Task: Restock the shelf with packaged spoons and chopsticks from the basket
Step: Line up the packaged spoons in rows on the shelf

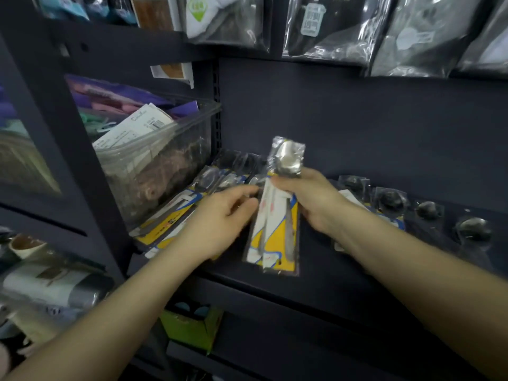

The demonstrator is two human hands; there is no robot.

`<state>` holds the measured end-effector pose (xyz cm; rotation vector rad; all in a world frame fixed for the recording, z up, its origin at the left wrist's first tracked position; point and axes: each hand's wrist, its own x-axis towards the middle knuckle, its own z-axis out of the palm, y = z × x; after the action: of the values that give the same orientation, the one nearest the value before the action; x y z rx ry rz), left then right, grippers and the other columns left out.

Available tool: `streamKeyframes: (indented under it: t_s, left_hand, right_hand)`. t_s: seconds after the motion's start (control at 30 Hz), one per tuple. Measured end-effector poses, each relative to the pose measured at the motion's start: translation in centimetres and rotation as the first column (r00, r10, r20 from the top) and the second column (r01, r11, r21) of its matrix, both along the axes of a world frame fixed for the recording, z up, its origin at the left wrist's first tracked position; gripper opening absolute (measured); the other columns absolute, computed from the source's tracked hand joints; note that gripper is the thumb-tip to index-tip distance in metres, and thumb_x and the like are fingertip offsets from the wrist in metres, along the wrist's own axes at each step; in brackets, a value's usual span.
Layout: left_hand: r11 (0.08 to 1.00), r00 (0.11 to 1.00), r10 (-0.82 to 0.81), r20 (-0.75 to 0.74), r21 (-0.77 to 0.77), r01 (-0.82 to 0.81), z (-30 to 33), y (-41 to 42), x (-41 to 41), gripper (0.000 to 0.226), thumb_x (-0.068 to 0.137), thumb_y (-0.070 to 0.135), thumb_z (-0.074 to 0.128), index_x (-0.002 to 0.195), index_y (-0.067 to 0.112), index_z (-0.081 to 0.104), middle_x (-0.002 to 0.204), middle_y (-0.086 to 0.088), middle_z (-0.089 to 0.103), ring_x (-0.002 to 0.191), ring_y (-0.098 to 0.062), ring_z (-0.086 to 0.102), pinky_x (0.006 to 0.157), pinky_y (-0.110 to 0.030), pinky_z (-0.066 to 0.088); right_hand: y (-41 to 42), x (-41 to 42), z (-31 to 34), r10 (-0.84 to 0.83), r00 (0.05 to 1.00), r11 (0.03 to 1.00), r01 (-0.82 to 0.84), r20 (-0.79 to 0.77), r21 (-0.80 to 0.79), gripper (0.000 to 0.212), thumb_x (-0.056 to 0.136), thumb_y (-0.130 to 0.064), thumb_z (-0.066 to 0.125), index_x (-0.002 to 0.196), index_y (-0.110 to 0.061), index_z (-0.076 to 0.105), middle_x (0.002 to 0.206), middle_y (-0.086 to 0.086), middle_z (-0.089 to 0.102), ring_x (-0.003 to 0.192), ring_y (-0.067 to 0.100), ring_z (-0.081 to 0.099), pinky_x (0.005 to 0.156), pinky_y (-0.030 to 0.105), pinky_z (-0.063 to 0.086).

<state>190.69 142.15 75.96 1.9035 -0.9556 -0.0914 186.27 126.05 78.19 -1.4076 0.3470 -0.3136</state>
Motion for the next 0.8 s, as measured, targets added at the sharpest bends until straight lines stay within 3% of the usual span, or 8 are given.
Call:
streamKeyframes:
  t_s: [0.07, 0.13, 0.2, 0.3, 0.47, 0.57, 0.63, 0.8]
  left_hand:
    - [0.976, 0.923, 0.088, 0.374, 0.155, -0.156, -0.8, 2.8, 0.7, 0.039, 0.085, 0.035, 0.04, 0.112, 0.018, 0.063, 0.101, -0.001, 0.07, 0.09, -0.017, 0.064, 0.078, -0.027, 0.047]
    - [0.939, 0.843, -0.035, 0.537, 0.307, -0.156, -1.9, 5.5, 1.5, 0.043, 0.087, 0.032, 0.034, 0.116, 0.014, 0.061, 0.113, -0.006, 0.067, 0.104, -0.024, 0.063, 0.088, -0.03, 0.047]
    - [0.895, 0.816, -0.192, 0.545, 0.438, -0.082, -3.2, 7.4, 2.4, 0.046, 0.089, 0.034, 0.033, 0.122, 0.013, 0.058, 0.125, -0.008, 0.062, 0.118, -0.024, 0.056, 0.101, -0.026, 0.035]
    - [0.861, 0.802, -0.296, 0.518, 0.508, -0.01, -4.1, 8.1, 2.6, 0.059, 0.094, 0.05, 0.017, 0.131, 0.018, 0.051, 0.14, -0.003, 0.049, 0.131, -0.019, 0.041, 0.11, -0.022, 0.023]
    - [0.901, 0.846, -0.192, 0.497, 0.431, -0.049, -4.4, 7.2, 1.5, 0.084, 0.083, 0.068, 0.002, 0.13, 0.019, 0.05, 0.145, 0.002, 0.042, 0.138, -0.018, 0.033, 0.114, -0.034, 0.024]
    - [0.911, 0.861, -0.149, 0.487, 0.407, -0.072, -4.1, 6.3, 0.8, 0.086, 0.076, 0.075, 0.01, 0.123, 0.018, 0.054, 0.145, 0.008, 0.041, 0.139, -0.013, 0.029, 0.112, -0.032, 0.031]
    - [0.894, 0.867, -0.161, 0.471, 0.441, -0.074, -3.7, 6.1, 0.7, 0.083, 0.073, 0.074, 0.016, 0.123, 0.019, 0.051, 0.147, 0.011, 0.038, 0.14, -0.01, 0.025, 0.111, -0.03, 0.031]
    - [0.89, 0.844, -0.203, 0.496, 0.452, -0.051, -3.4, 7.8, 2.2, 0.09, 0.074, 0.075, -0.001, 0.135, 0.025, 0.041, 0.151, 0.007, 0.031, 0.136, -0.014, 0.035, 0.109, -0.029, 0.032]
  right_hand:
    - [-1.1, 0.3, -0.2, -0.057, 0.994, 0.997, 0.061, -0.095, 0.042, 0.015, 0.089, -0.004, 0.055, 0.077, -0.007, 0.063, 0.064, 0.005, 0.068, 0.056, 0.017, 0.065, 0.061, 0.028, 0.056]
    - [-1.3, 0.4, -0.6, -0.064, 0.968, 0.994, 0.084, -0.244, 0.073, 0.022, 0.092, -0.009, 0.051, 0.072, -0.006, 0.061, 0.05, 0.004, 0.066, 0.045, 0.017, 0.063, 0.051, 0.027, 0.055]
    - [-1.2, 0.5, -1.1, -0.073, 0.937, 0.997, 0.08, -0.341, 0.007, 0.026, 0.092, -0.011, 0.05, 0.068, -0.005, 0.06, 0.044, 0.004, 0.063, 0.046, 0.021, 0.061, 0.053, 0.03, 0.053]
    - [-0.5, 0.9, -0.9, -0.094, 0.914, 0.994, 0.069, -0.395, -0.079, 0.026, 0.092, -0.012, 0.05, 0.069, -0.005, 0.059, 0.057, 0.009, 0.062, 0.055, 0.025, 0.057, 0.06, 0.035, 0.05]
    - [0.8, 0.7, -0.7, -0.071, 0.937, 0.983, 0.008, -0.343, -0.182, 0.019, 0.09, -0.015, 0.055, 0.076, -0.006, 0.062, 0.053, 0.004, 0.063, 0.048, 0.017, 0.058, 0.052, 0.022, 0.048]
    - [1.3, 0.6, -0.8, -0.07, 0.937, 0.971, -0.016, -0.343, -0.24, 0.014, 0.09, -0.017, 0.057, 0.084, -0.006, 0.063, 0.06, 0.004, 0.066, 0.051, 0.015, 0.06, 0.054, 0.022, 0.048]
    - [1.1, 0.9, -0.6, -0.095, 0.943, 0.981, 0.034, -0.319, -0.192, 0.018, 0.091, -0.017, 0.054, 0.076, -0.009, 0.062, 0.049, -0.001, 0.066, 0.043, 0.012, 0.061, 0.049, 0.02, 0.049]
    - [-0.1, 2.5, 0.2, -0.23, 0.948, 0.963, 0.189, -0.219, -0.192, 0.009, 0.093, -0.015, 0.053, 0.086, -0.01, 0.056, 0.072, 0.006, 0.061, 0.06, 0.019, 0.057, 0.058, 0.029, 0.049]
